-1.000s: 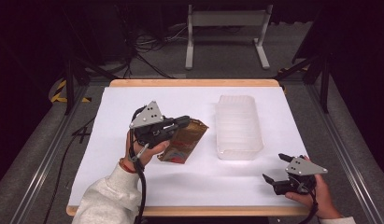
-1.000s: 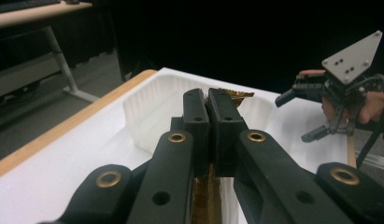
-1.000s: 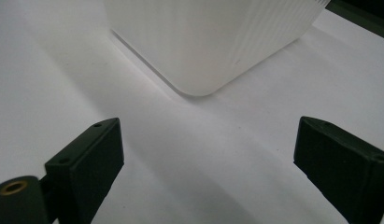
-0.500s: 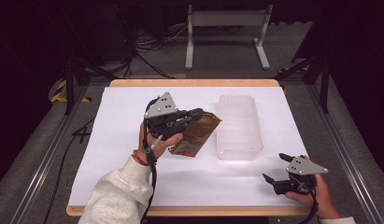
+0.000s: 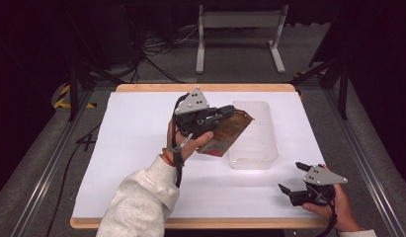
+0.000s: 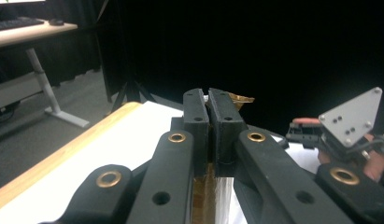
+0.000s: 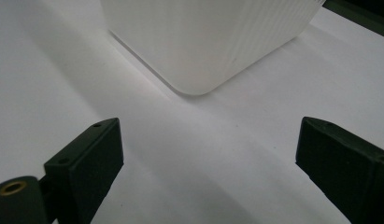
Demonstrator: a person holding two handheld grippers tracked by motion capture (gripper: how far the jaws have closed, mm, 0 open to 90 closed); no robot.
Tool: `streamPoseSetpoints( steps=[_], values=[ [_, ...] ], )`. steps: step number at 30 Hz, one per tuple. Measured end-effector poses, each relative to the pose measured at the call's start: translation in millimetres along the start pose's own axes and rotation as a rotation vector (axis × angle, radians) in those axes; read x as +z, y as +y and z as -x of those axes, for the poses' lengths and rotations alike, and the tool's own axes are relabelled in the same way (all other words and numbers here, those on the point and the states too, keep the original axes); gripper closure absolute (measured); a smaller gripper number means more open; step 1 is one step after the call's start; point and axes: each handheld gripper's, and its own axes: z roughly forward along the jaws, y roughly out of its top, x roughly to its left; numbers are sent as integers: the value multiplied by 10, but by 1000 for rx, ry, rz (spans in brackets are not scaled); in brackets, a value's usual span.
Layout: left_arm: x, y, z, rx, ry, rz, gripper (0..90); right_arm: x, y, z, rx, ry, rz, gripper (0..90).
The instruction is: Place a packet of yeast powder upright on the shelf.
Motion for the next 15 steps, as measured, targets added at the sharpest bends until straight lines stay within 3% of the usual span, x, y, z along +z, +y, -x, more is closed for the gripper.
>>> streamPoseSetpoints(
  steps=[15],
  values=[
    [453, 94, 88, -48, -16, 30, 868, 24, -9, -4, -10, 18, -15, 79]
  ],
)
